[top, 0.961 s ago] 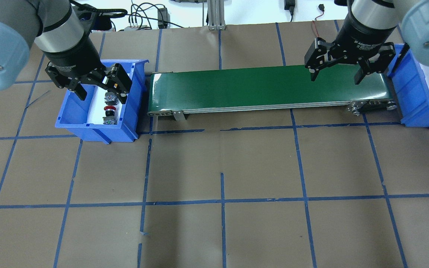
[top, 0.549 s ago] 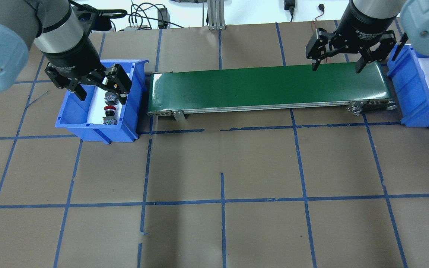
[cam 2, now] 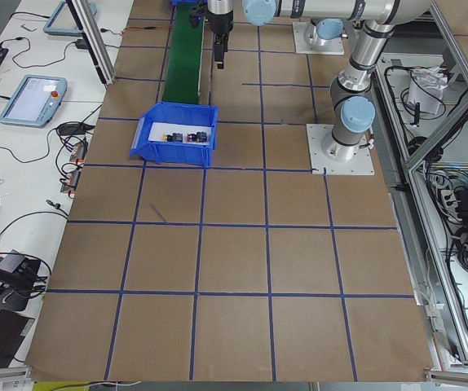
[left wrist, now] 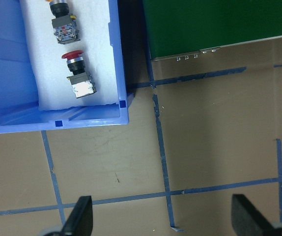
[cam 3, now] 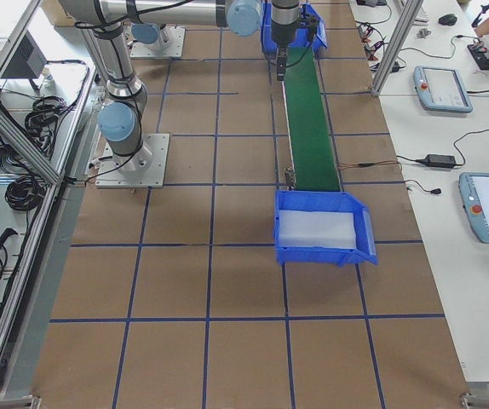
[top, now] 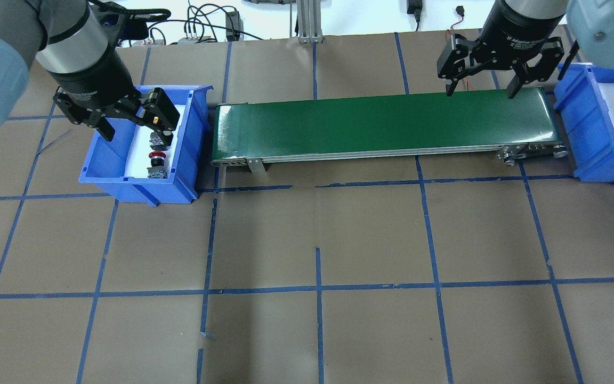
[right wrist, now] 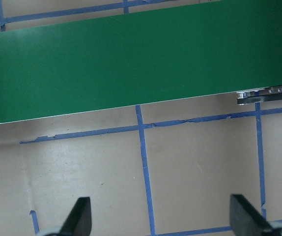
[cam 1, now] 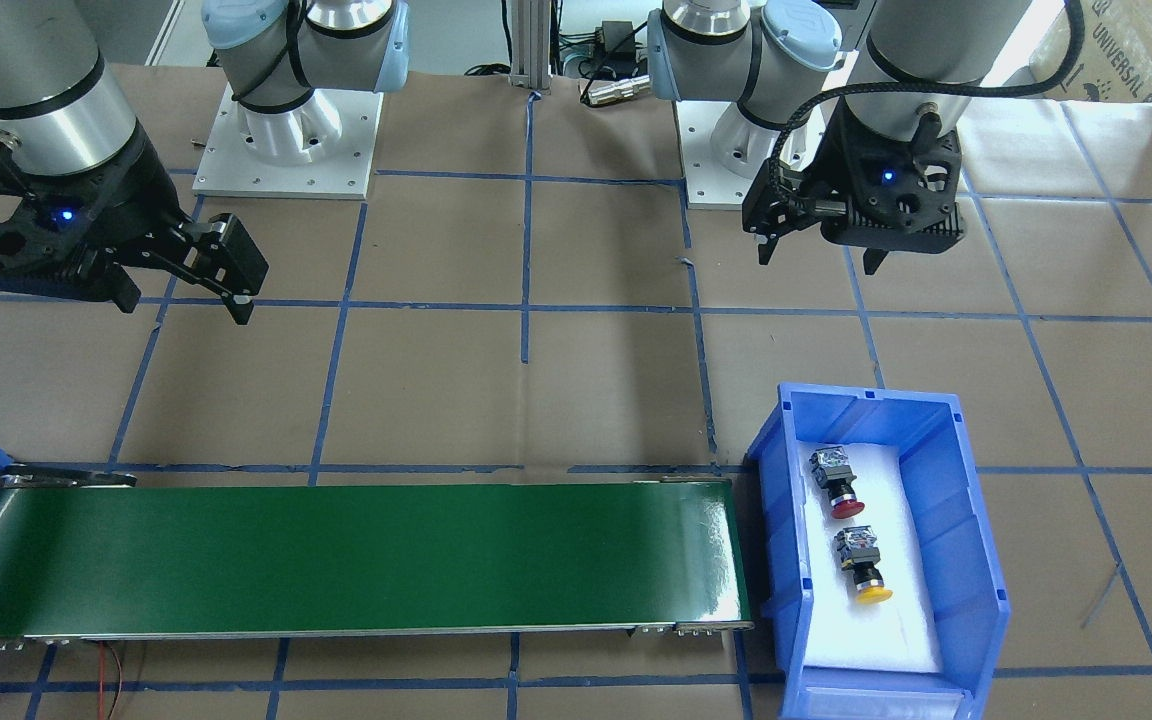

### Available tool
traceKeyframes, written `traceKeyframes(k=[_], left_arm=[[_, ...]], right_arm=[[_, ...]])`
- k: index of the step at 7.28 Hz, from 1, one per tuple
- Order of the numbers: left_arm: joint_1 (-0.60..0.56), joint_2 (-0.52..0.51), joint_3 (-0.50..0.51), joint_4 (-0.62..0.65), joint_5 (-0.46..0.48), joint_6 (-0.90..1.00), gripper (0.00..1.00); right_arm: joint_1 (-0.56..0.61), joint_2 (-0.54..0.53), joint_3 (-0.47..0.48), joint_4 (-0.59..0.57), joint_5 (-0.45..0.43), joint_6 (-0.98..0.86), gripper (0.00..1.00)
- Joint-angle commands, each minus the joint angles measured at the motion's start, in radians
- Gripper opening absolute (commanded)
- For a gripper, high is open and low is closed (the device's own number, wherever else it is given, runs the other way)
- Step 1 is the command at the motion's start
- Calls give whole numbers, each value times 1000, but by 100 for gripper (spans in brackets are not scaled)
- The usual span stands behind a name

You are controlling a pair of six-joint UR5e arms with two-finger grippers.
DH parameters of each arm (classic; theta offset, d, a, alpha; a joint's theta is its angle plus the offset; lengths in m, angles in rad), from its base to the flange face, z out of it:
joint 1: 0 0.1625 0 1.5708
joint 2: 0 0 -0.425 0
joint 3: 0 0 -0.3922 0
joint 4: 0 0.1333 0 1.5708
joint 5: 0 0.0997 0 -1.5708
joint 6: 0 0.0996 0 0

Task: Transport two buttons from left to right
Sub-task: 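Lower the left gripper into the blue bin over the red-capped button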

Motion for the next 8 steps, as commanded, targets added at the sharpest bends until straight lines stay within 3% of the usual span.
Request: traceKeyframes(k=[1, 5, 8], left_arm=[[149, -65, -12, -6, 3, 22, 100], [166, -360, 28, 136, 1, 53, 100], [165, -489, 28, 230, 3, 45, 100]], right_arm=[[0, 0, 1, -1, 2, 1, 100], [2, 0, 3, -1, 3, 1, 100], [2, 0, 4, 2, 2, 4, 100]])
